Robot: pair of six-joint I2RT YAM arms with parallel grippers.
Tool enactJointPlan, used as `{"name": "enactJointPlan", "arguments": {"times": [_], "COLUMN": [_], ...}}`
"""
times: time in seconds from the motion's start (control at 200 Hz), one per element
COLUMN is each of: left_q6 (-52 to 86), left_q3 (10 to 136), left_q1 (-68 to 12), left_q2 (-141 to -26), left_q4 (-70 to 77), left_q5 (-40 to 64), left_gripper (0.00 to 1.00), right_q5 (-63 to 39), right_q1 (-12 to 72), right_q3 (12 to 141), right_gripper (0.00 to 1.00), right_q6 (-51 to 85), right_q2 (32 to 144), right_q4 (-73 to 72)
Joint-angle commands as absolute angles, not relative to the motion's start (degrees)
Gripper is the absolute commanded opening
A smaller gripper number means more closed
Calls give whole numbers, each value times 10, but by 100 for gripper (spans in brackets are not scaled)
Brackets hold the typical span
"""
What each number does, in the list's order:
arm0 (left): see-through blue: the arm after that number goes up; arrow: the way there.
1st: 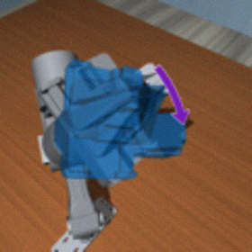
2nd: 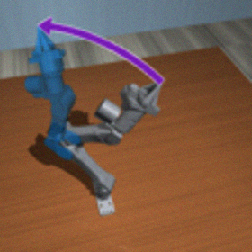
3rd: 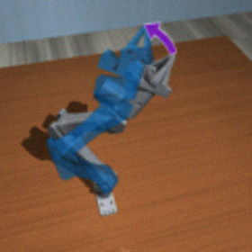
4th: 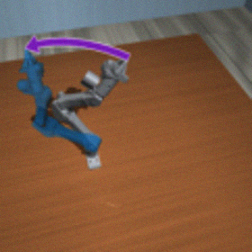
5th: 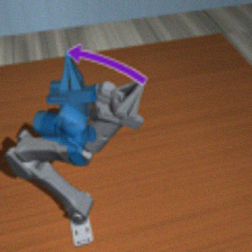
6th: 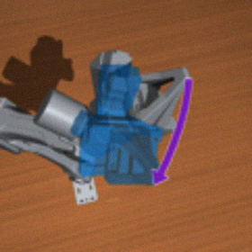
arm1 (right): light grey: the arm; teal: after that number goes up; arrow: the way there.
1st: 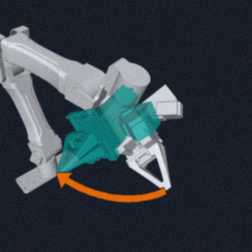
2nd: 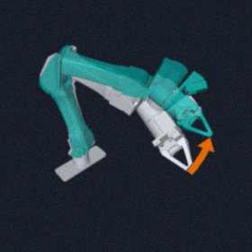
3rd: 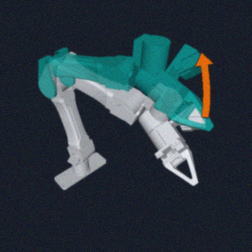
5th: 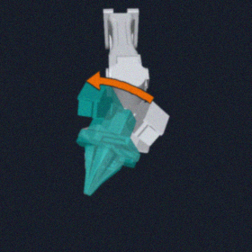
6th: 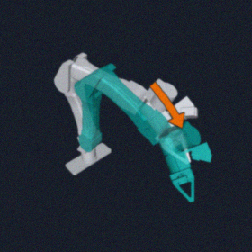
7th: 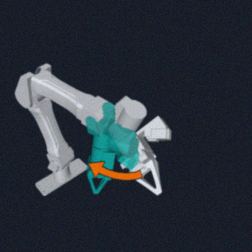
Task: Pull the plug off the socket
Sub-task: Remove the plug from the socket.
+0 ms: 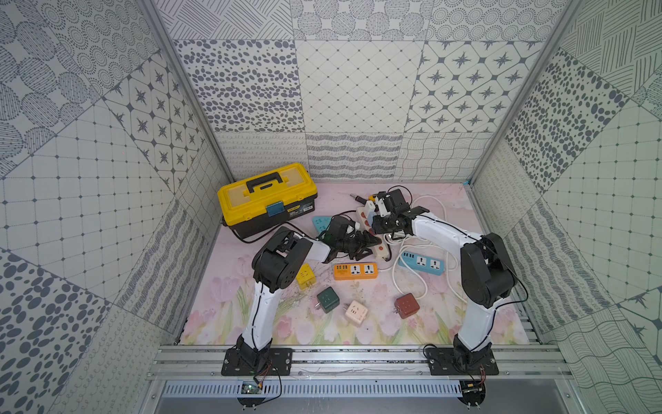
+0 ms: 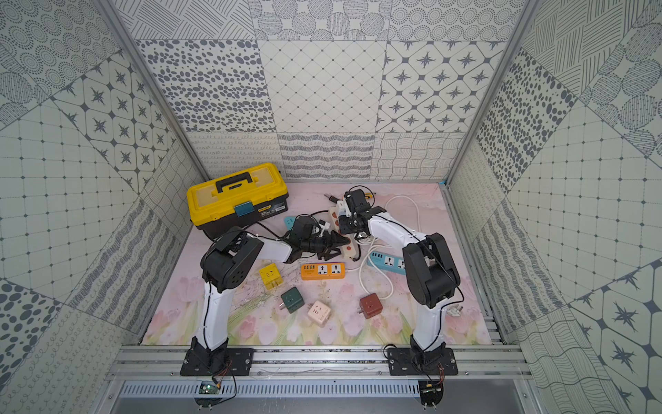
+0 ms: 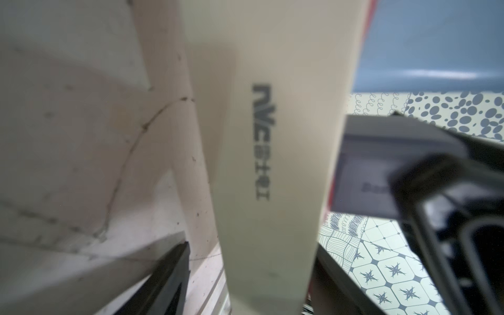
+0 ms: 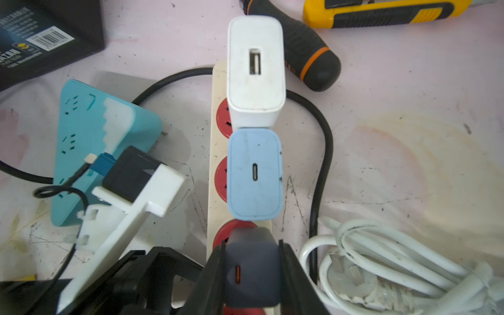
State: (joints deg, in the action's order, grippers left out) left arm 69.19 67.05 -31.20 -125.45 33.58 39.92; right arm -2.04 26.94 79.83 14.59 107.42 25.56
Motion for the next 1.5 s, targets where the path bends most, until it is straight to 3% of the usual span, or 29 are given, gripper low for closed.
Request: {"name": "enactJointPlan", "arguments": {"times": [0.0, 0.095, 0.155, 0.225, 0.28, 0.355, 0.46, 0.73, 0.771, 0.876, 1.106, 1.286, 1.406, 1.496], "left_q6": [692, 703, 721, 729, 728, 730, 737, 741, 742, 743, 813, 820, 801, 800], "left_q3": [671, 670, 668, 665, 663, 659, 657, 661, 660, 652, 612, 608, 609, 609], "left_q1": [-317, -317, -317, -317, -317, -317, -317, -318, -318, -317, -316, -315, -315, -314], "left_q2": [-1262, -1270, -1276, -1276, -1274, -1273, -1275, -1280, -1281, -1283, -1320, -1336, -1327, -1328], "left_q4": [357, 380, 406, 417, 415, 417, 426, 430, 429, 402, 449, 460, 433, 426], "left_q5": [394, 392, 395, 394, 391, 388, 385, 388, 385, 364, 327, 325, 323, 324], "left_gripper": [63, 52, 34, 11, 0, 0, 0, 0, 0, 0, 0, 0, 0, 0], "right_q5": [-30, -45, -65, -72, -64, -52, -60, -46, -51, -52, -163, -242, -241, -158], "right_q1": [271, 271, 270, 270, 271, 269, 268, 267, 267, 267, 220, 180, 182, 209], "right_q3": [809, 807, 801, 796, 788, 787, 794, 811, 809, 786, 885, 862, 847, 845], "right_gripper": [0, 0, 0, 28, 44, 56, 60, 56, 47, 0, 0, 0, 0, 0], "right_q6": [150, 153, 158, 155, 148, 136, 129, 131, 130, 134, 174, 237, 222, 168], "right_q2": [1069, 1070, 1071, 1075, 1079, 1090, 1107, 1138, 1136, 1108, 1062, 1056, 1061, 1055], "right_q4": [195, 192, 186, 194, 196, 204, 213, 219, 216, 180, 229, 182, 186, 229]}}
